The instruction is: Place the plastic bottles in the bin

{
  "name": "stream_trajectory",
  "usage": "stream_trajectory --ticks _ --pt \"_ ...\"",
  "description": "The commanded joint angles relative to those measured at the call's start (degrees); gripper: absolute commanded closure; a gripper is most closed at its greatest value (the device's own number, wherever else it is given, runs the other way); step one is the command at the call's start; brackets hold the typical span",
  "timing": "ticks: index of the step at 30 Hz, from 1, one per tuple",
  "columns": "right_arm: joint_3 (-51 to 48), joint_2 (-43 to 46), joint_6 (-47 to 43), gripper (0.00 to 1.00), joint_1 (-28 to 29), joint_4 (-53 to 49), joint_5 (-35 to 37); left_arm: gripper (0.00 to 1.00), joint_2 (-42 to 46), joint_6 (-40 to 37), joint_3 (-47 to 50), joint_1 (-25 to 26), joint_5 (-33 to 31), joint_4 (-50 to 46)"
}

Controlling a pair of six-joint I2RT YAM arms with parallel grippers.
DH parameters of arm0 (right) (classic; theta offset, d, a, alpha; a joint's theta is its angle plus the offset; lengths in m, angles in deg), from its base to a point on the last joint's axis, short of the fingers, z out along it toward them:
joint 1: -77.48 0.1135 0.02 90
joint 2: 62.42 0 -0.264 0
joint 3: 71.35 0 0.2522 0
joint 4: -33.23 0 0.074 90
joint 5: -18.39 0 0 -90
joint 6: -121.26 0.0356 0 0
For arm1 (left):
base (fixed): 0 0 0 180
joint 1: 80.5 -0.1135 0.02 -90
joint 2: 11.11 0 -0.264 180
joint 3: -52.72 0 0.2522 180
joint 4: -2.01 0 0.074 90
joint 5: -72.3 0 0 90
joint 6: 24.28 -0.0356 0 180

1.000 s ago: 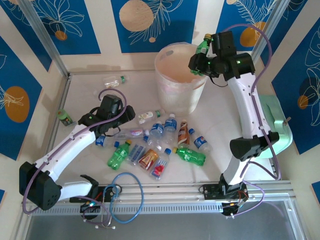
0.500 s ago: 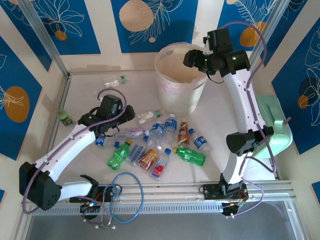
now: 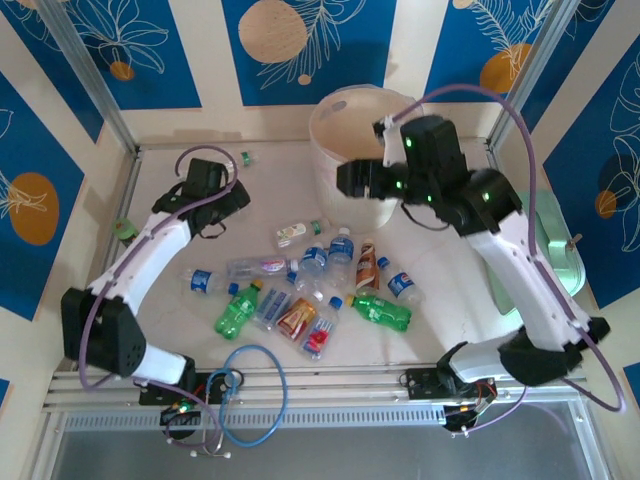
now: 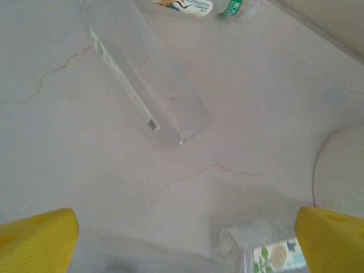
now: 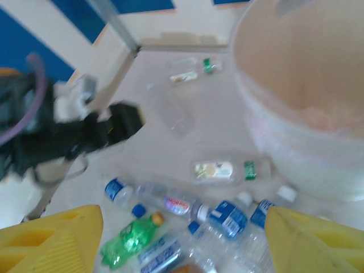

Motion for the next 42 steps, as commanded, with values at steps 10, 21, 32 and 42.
stream_trajectory --ticks 10,21,32,42 --pt "-19.95 6.98 7.75 0.24 12.57 7.99 2.15 0.00 -19.66 9.43 -15.28 -2.53 -5.24 -5.62" --pt "-20.65 5.42 8.12 0.24 15.20 8.83 2.92 0.02 -32.98 12.55 -25.13 -4.06 -5.79 -9.16" --pt "-22.38 6.99 9.26 0.24 15.33 7.91 3.16 0.09 -38.74 13.27 -26.18 -4.22 -4.29 -9.41" --pt "-23.97 8.84 9.79 0.26 15.27 7.11 4.25 0.23 -38.74 12.72 -25.09 -4.26 -4.25 -10.41"
